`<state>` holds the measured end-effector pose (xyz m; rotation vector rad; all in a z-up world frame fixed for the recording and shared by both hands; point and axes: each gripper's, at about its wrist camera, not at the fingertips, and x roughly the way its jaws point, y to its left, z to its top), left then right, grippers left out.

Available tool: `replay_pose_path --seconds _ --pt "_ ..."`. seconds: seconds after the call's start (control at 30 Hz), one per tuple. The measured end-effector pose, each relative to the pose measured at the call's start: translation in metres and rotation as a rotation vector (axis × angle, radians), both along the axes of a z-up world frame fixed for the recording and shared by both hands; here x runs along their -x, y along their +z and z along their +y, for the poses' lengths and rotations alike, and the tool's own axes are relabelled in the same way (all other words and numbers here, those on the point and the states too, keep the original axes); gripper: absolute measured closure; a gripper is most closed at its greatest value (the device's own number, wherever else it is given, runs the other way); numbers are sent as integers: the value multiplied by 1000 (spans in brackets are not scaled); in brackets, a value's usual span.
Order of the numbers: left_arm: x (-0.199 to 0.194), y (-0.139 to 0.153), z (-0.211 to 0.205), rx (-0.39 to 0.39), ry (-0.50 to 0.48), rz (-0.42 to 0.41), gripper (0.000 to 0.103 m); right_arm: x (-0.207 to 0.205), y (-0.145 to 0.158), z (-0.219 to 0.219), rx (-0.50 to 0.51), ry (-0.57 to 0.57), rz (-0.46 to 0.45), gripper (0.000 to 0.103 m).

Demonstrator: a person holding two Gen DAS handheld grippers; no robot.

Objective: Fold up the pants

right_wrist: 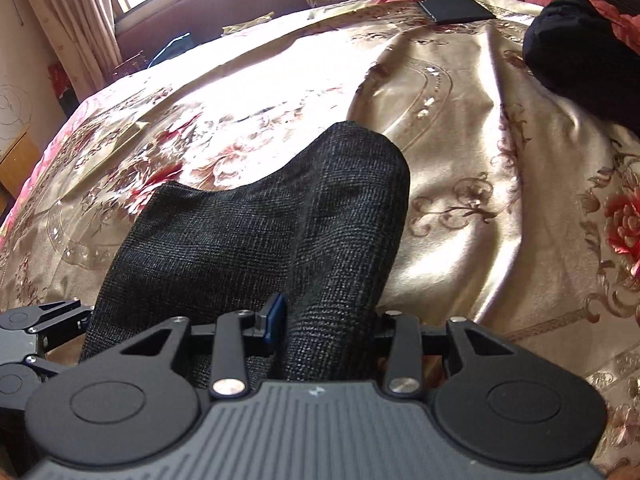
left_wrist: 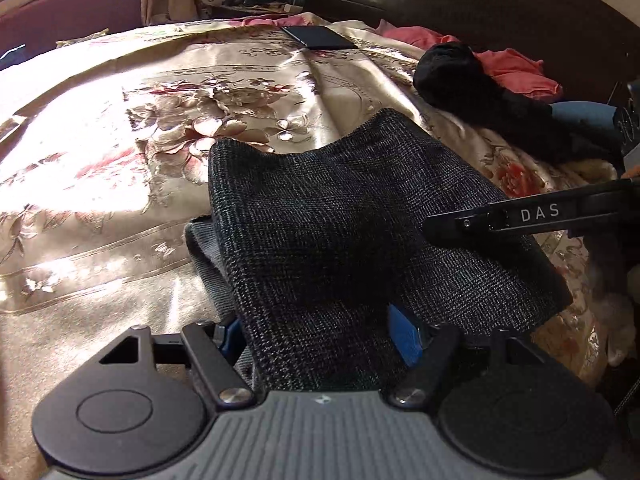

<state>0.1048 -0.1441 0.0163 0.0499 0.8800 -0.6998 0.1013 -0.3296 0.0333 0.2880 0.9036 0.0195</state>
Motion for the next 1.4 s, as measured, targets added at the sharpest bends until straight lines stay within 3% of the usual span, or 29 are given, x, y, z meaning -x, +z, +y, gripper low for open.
replay_pose_path --seconds 0.27,0.37,0.6,0.7,0.77,0.87,1.07,1.27,1.4 --pt "-15 -10 -46 15 -38 27 18 -16 -16 -50 -18 -63 10 64" --pt "-14 -10 -65 -5 -56 1 16 -14 -12 -55 19 -100 10 65" --pt "-12 -7 -101 26 -106 21 17 -10 -5 -86 71 -177 21 66" --pt "-11 -8 -112 29 -113 15 16 -13 -7 -100 74 -209 31 62" --pt "-13 -9 -113 34 -112 23 15 -11 -9 -103 76 -222 39 53" --pt "-8 -5 -100 36 -119 16 14 2 -3 -101 107 -240 17 54" --pt "15 9 -75 0 -31 -45 13 53 16 -85 201 -315 -19 54" --pt "53 20 -89 -86 114 -68 11 77 31 -56 261 -187 -22 53" --pt "81 23 -106 -49 167 -70 3 90 36 -53 288 -135 -14 53"
